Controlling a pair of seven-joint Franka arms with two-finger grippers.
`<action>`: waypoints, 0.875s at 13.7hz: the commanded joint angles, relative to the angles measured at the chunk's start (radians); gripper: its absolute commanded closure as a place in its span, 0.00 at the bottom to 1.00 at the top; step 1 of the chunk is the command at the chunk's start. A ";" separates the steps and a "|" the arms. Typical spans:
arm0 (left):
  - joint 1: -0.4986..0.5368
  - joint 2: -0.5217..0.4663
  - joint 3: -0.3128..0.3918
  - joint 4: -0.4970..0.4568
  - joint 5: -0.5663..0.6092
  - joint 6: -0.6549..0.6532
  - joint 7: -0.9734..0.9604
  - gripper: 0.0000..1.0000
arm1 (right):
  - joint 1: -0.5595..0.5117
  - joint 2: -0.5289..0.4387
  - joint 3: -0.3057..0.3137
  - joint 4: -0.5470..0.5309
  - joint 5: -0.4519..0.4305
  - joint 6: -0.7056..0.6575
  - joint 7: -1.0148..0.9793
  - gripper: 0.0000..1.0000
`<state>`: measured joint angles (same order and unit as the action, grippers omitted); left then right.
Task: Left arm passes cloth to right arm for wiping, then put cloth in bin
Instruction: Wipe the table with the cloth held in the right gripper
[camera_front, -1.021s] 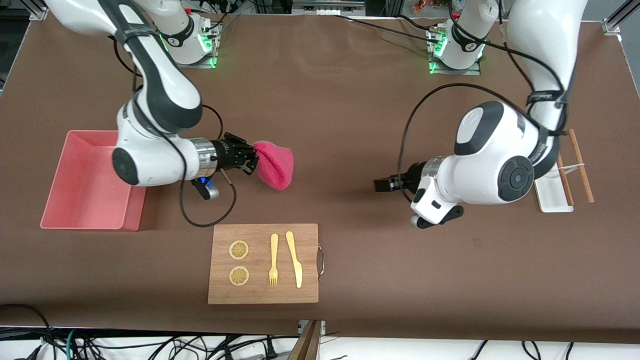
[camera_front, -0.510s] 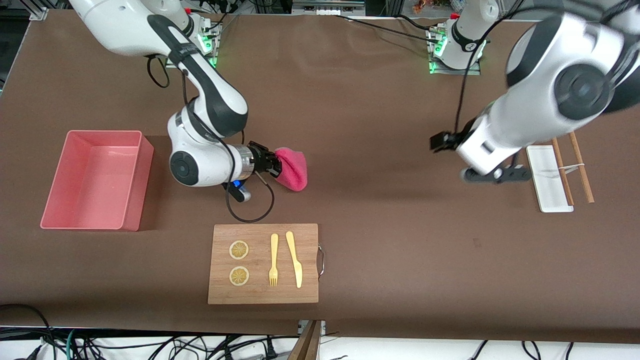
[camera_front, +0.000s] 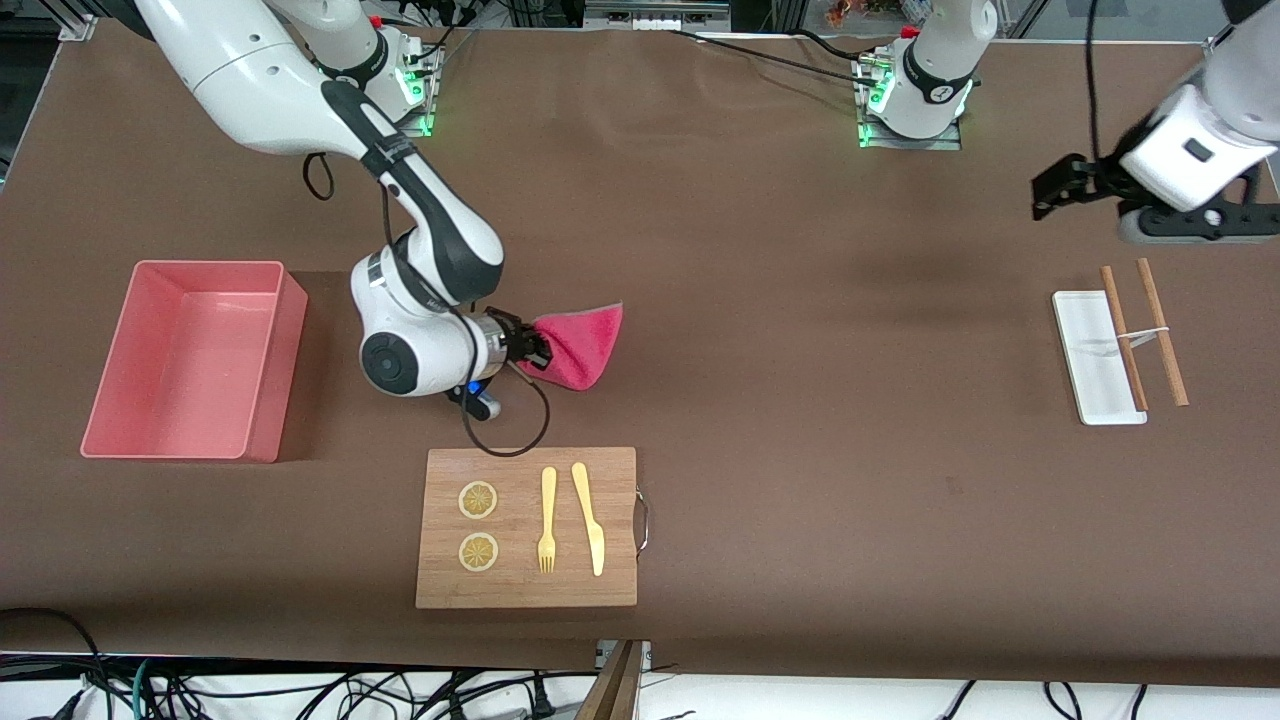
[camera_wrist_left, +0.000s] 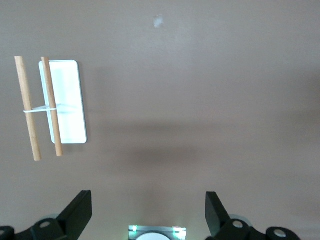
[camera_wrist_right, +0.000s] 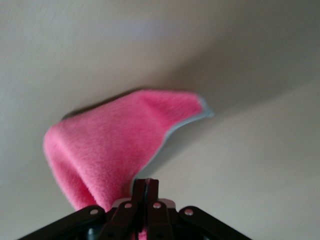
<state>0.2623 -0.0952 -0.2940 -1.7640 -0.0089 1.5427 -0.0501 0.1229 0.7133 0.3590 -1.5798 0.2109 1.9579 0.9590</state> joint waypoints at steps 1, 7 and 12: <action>0.002 -0.008 -0.013 -0.060 0.012 0.086 0.019 0.00 | -0.022 -0.031 -0.078 -0.017 -0.010 -0.088 -0.156 1.00; -0.011 0.129 -0.024 0.101 0.012 0.102 0.019 0.00 | -0.051 -0.063 -0.277 -0.012 -0.011 -0.184 -0.526 1.00; -0.116 0.135 0.025 0.136 0.013 0.027 0.036 0.00 | -0.055 -0.074 -0.368 0.001 -0.126 -0.212 -0.726 1.00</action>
<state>0.2390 0.0304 -0.3117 -1.6657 -0.0095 1.6120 -0.0297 0.0608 0.6565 -0.0125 -1.5770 0.1592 1.7545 0.2561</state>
